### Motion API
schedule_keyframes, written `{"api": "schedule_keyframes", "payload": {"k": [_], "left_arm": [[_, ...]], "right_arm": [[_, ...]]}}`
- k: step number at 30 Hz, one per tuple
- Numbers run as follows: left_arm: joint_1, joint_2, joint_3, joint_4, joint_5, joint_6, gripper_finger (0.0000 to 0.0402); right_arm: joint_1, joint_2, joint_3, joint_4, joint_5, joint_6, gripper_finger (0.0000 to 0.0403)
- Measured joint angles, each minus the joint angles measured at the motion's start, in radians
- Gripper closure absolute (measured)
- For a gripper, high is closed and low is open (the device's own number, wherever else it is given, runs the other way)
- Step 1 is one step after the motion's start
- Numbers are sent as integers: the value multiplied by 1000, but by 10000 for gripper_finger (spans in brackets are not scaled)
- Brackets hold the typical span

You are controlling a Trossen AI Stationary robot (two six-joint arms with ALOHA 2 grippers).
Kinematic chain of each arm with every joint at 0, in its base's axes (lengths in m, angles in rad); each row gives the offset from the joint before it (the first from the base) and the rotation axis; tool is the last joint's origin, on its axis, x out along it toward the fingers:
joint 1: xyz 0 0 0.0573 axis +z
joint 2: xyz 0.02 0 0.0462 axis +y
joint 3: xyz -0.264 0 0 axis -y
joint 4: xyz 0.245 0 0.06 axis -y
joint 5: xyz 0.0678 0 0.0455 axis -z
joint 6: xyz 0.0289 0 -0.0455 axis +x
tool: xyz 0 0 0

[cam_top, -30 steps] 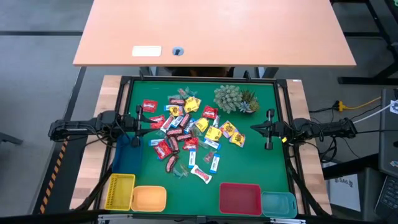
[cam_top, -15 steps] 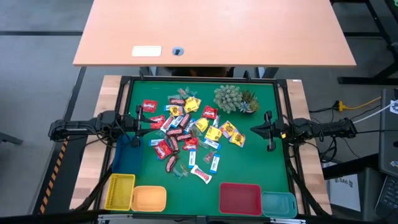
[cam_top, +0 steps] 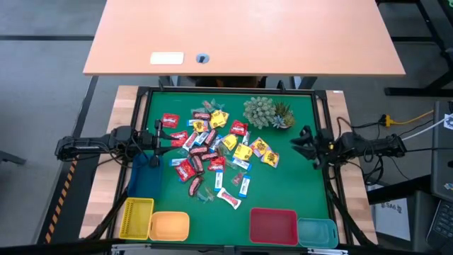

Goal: Sort candy
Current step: Put the yellow candy into the green bin

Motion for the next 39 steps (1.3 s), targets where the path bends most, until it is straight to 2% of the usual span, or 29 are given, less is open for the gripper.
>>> {"api": "schedule_keyframes", "payload": {"k": [3,6,10,15,18,24,28,32,39], "left_arm": [[0,0,0,0,0,0,273],[0,0,0,0,0,0,273],[0,0,0,0,0,0,273],[0,0,0,0,0,-1,273],[0,0,0,0,0,-2,273],[0,0,0,0,0,-4,273],[0,0,0,0,0,-4,273],[0,0,0,0,0,-4,273],[0,0,0,0,0,-4,273]], "right_arm": [[0,16,1,81,-6,-2,206],[0,53,37,79,-7,-4,185],[0,156,108,70,-8,-14,182],[0,355,221,37,-48,-90,193],[0,464,311,-89,-69,-117,197],[0,641,505,-465,-39,-121,198],[0,753,595,-621,-32,-119,198],[0,839,642,-680,-30,-119,198],[1,961,649,-765,-6,-118,198]]}}
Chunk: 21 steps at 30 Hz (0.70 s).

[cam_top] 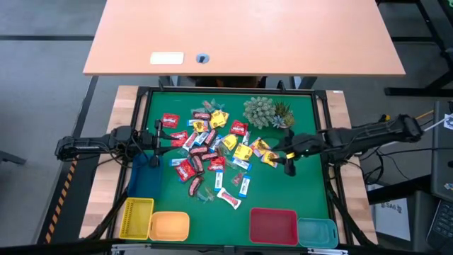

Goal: Sort candy
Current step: Put the yellow candy into the green bin

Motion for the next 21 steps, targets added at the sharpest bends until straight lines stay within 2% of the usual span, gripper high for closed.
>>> {"api": "schedule_keyframes", "payload": {"k": [3,11,21], "left_arm": [[0,0,0,0,0,0,273],[0,0,0,0,0,0,273],[0,0,0,-1,0,1,273]], "right_arm": [[0,52,0,-48,10,1,198],[-1,205,0,-116,178,0,198],[-1,377,0,-123,186,0,198]]}}
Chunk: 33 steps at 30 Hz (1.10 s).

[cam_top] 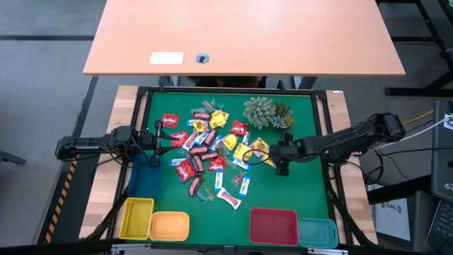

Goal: Sort candy
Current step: Put the yellow candy into the green bin

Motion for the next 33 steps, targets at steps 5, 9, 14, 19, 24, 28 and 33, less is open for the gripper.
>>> {"api": "schedule_keyframes", "payload": {"k": [5,9,14,19,24,28,33], "left_arm": [[0,0,0,0,0,0,273],[0,0,0,0,0,0,273],[0,0,0,0,0,0,273],[0,0,0,0,0,0,273],[0,0,0,0,0,0,273],[0,0,0,0,0,0,273],[0,0,0,0,0,1,273]], "right_arm": [[0,71,0,1,-8,0,198],[0,108,1,6,-16,0,206],[0,113,2,9,-44,0,262],[0,111,2,3,-57,0,337],[0,110,3,4,-97,1,393],[0,103,12,-2,-139,1,389],[0,87,78,-23,-220,-3,394]]}}
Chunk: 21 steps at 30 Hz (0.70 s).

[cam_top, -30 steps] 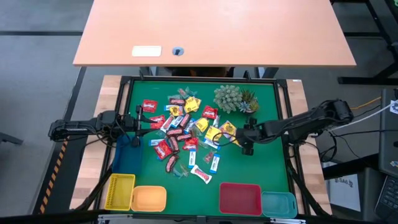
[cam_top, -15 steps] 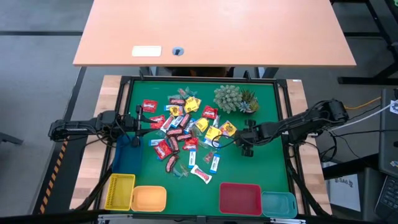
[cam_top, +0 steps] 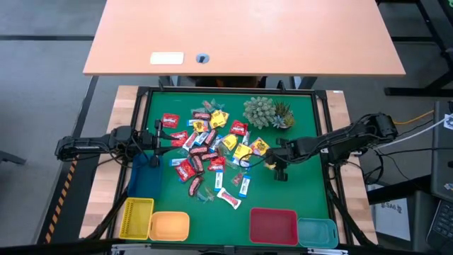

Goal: Sort candy
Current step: Put the yellow candy into the green bin

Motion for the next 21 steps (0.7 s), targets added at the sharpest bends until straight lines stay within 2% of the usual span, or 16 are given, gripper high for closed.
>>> {"api": "schedule_keyframes", "payload": {"k": [7,13,17,21], "left_arm": [[0,0,0,0,0,0,273],[0,0,0,0,0,0,273],[0,0,0,0,6,0,273],[0,0,0,0,8,0,273]], "right_arm": [[12,-12,100,-15,-162,-4,397],[107,-13,183,-14,-288,21,399],[204,-13,252,-49,-317,116,400],[316,-13,311,-83,-317,281,400]]}}
